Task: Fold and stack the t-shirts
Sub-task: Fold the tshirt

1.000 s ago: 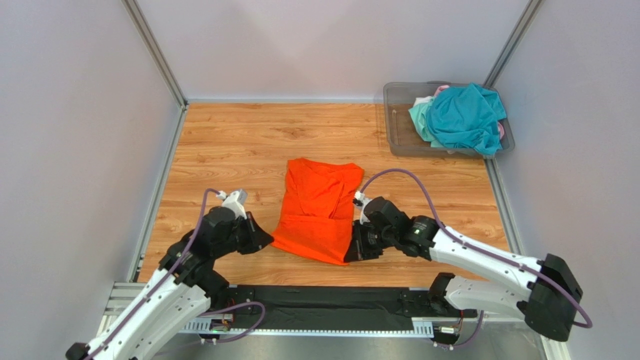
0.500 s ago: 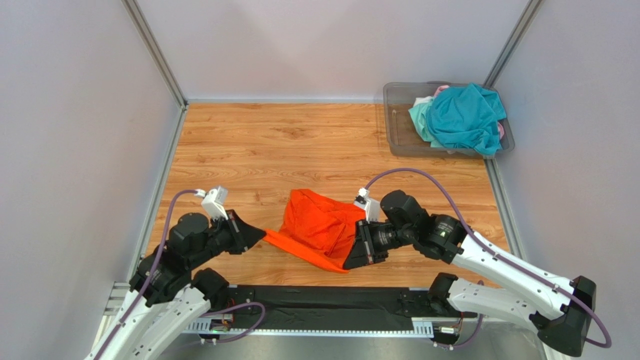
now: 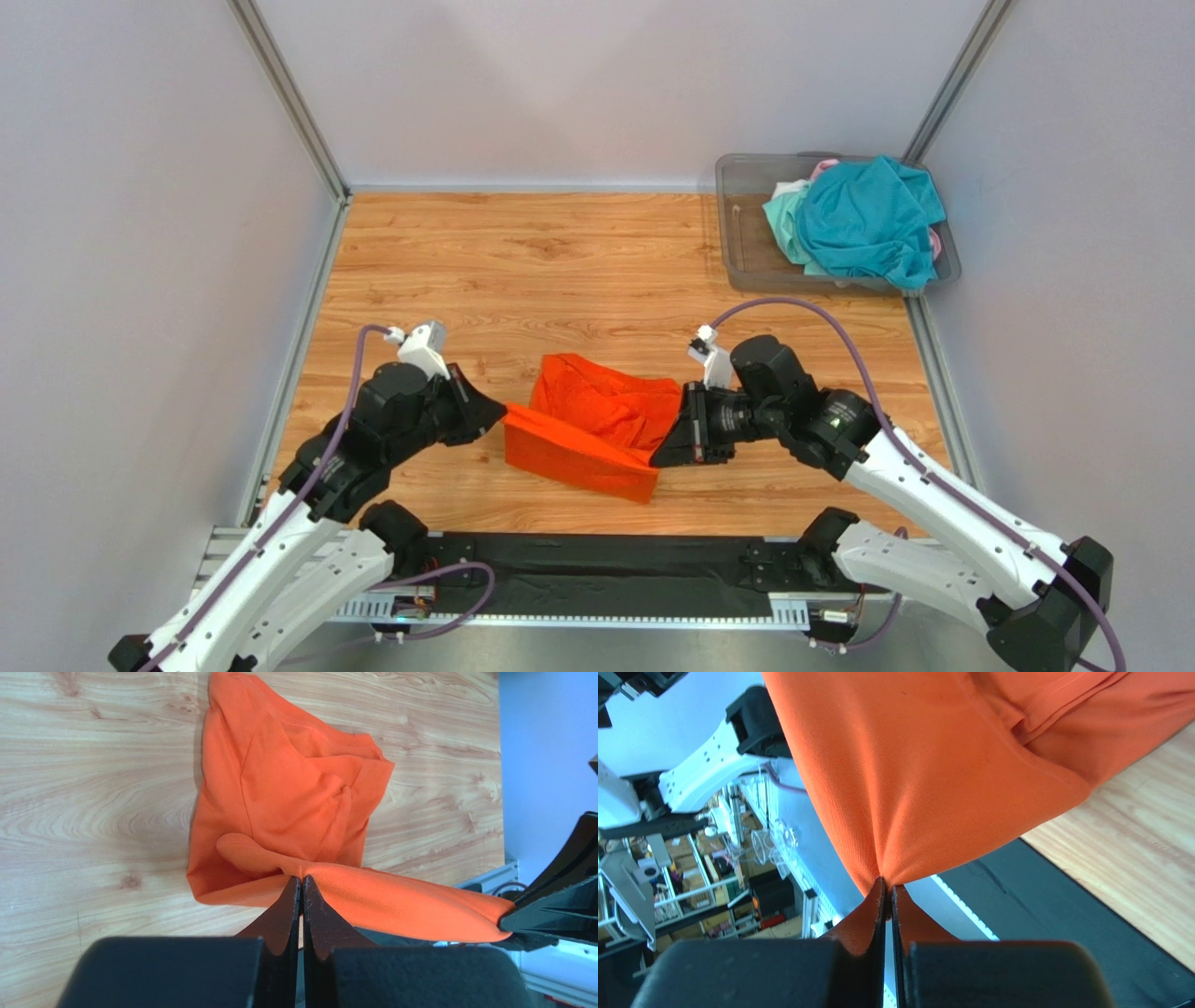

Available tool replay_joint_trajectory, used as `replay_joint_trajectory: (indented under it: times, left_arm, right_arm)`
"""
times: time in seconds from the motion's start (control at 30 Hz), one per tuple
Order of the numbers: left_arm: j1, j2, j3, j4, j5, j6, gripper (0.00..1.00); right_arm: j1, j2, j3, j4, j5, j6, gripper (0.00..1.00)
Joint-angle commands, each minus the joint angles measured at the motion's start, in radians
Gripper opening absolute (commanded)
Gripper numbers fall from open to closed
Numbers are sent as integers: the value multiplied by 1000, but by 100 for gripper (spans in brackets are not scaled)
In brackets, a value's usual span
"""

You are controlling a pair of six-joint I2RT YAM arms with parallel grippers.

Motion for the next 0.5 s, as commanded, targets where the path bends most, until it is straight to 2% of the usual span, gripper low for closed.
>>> replay_joint_trajectory:
  times: [0.0,0.17,0.27,0.47]
  left_arm:
    - [5,64,31,105,-109,36,0]
    - [5,163,64,136,-168,37,0]
    - [5,236,73,157,-189,37,0]
    - [5,371,100,194,-228,50,0]
  right_arm:
    - [-56,-2,9,-61,-37,-45,0]
    - [-107,32,14,-58,-25,-94,0]
    - [-127,41,12,-41,58,-110,0]
    - [-194,87,-20,31,112,-117,0]
